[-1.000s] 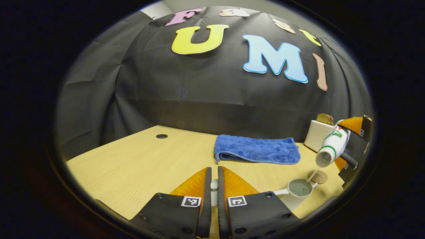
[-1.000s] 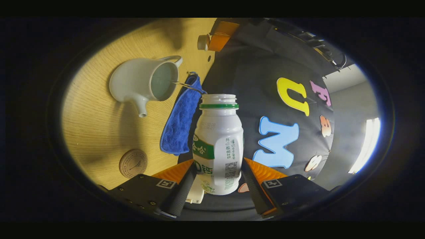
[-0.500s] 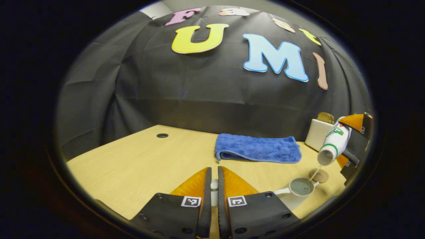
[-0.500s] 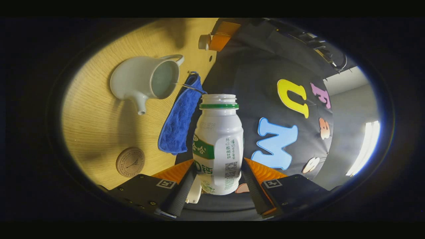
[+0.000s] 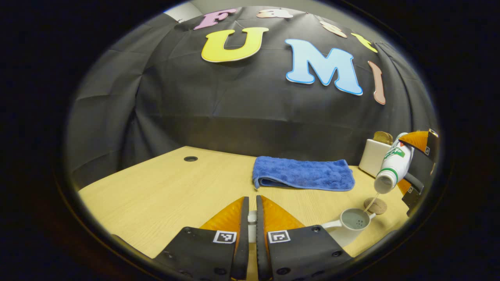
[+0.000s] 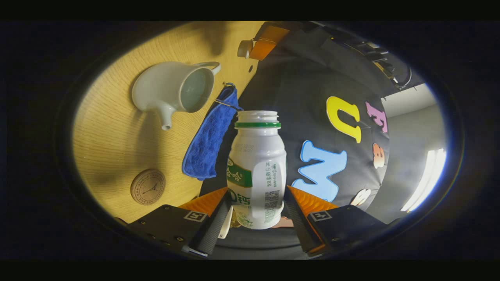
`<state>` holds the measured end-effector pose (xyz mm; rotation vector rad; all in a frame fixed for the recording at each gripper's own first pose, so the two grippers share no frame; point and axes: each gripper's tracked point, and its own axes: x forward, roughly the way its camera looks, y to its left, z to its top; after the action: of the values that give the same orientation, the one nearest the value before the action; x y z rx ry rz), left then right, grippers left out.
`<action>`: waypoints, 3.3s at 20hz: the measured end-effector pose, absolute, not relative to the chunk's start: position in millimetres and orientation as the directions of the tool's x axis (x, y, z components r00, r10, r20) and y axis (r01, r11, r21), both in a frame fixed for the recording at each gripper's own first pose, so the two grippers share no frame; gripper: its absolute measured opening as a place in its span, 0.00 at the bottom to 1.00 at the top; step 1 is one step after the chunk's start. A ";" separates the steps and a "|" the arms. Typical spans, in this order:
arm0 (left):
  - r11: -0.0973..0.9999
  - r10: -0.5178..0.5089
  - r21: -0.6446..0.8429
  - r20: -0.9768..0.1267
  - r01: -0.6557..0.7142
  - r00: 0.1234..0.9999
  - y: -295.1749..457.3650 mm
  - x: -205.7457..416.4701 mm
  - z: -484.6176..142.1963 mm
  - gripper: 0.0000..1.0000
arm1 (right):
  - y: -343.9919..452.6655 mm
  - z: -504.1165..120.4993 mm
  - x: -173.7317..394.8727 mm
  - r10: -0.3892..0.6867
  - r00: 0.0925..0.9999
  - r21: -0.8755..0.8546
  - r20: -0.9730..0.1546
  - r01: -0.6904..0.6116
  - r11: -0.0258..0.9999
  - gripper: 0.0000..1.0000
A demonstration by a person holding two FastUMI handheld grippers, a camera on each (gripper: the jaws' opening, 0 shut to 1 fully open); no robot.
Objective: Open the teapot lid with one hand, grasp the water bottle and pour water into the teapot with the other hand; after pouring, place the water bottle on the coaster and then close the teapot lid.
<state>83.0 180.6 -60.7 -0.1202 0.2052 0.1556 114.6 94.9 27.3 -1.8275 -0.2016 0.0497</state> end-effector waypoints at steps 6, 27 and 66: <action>0.981 0.143 -0.101 -0.216 -0.168 0.966 180.9 83.6 -59.2 0.16 | 97.5 27.2 114.0 0.178 0.981 -0.952 0.074 0.123 -0.280 0.80; 0.982 0.140 -0.094 -0.238 -0.166 0.961 179.3 83.7 -67.5 0.15 | 106.9 21.2 111.2 0.214 0.974 -0.939 0.072 0.138 -0.313 0.80; 0.990 -0.101 -0.097 -0.026 0.098 0.995 82.1 82.1 -16.8 0.19 | 66.4 -23.8 74.5 0.119 0.981 -0.229 -0.154 -0.152 0.961 0.80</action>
<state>82.1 82.1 -16.8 -0.0957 0.0307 -0.0995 74.5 66.4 -23.8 -0.2424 0.1392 0.1378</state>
